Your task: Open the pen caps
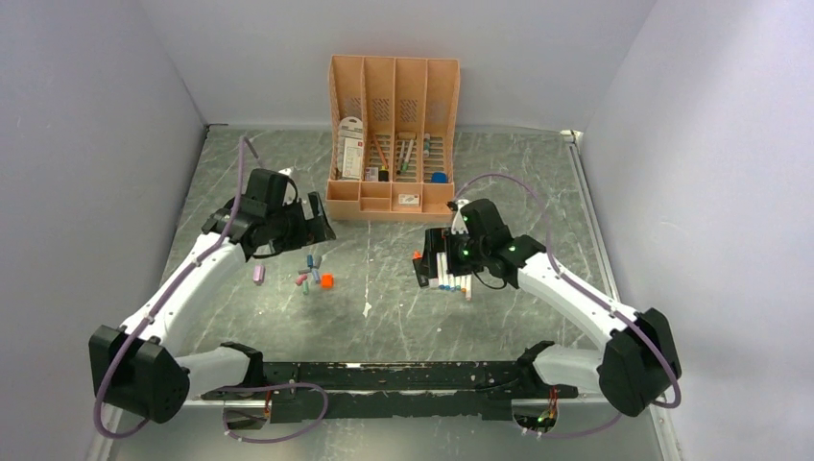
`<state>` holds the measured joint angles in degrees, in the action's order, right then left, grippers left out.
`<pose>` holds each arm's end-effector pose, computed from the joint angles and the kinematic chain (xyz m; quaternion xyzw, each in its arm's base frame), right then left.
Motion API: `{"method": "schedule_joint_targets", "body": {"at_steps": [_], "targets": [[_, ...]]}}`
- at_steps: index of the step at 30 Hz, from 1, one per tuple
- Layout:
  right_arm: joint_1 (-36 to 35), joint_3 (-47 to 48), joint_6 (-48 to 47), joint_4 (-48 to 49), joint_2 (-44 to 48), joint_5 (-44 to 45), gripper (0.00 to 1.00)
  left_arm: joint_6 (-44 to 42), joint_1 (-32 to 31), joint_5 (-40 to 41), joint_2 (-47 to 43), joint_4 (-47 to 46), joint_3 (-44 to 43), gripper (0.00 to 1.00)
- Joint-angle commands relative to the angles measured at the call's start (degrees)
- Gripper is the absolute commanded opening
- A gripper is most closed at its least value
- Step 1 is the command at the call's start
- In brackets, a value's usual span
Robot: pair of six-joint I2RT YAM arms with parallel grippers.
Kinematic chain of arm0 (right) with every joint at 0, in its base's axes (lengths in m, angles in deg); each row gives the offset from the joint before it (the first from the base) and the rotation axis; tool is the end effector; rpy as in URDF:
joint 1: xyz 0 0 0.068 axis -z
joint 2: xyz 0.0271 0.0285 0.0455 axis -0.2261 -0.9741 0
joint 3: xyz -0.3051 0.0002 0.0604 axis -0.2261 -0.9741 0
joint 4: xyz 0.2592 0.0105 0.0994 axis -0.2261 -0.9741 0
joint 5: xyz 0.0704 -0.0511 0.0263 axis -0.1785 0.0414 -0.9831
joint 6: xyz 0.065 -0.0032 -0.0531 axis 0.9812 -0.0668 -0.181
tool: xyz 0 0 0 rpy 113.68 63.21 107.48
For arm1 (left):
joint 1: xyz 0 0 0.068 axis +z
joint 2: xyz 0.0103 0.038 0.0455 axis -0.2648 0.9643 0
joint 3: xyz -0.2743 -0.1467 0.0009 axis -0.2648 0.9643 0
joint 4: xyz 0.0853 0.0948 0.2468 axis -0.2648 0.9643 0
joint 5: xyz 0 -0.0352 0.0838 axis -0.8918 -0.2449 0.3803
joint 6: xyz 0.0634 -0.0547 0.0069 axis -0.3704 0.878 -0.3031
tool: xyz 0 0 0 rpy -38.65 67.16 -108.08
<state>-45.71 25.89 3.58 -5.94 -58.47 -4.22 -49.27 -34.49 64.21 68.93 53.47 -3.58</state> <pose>0.2230 0.1630 0.2376 -0.0883 0.9274 0.2657 0.2482 0.2552 -0.0976 0.2877 -0.0859 0.9378 -0.1925 0.2758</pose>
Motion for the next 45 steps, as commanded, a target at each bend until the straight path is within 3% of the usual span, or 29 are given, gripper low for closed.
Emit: {"method": "schedule_joint_targets", "body": {"at_steps": [1, 17, 45], "targets": [[0.4, -1.3, -0.1, -2.5, 3.9, 1.6, 1.00, 0.5, -0.2, 0.4, -3.3, 1.2, -1.4, 1.00], [0.3, -6.2, 2.8, -5.3, 13.9, 1.8, 1.00, 0.8, -0.2, -1.6, -7.6, 2.0, -0.4, 1.00], [0.4, -3.7, 1.9, -3.8, 10.3, 2.9, 1.00, 0.4, -0.2, 0.6, -9.1, -2.7, 3.8, 1.00]]}}
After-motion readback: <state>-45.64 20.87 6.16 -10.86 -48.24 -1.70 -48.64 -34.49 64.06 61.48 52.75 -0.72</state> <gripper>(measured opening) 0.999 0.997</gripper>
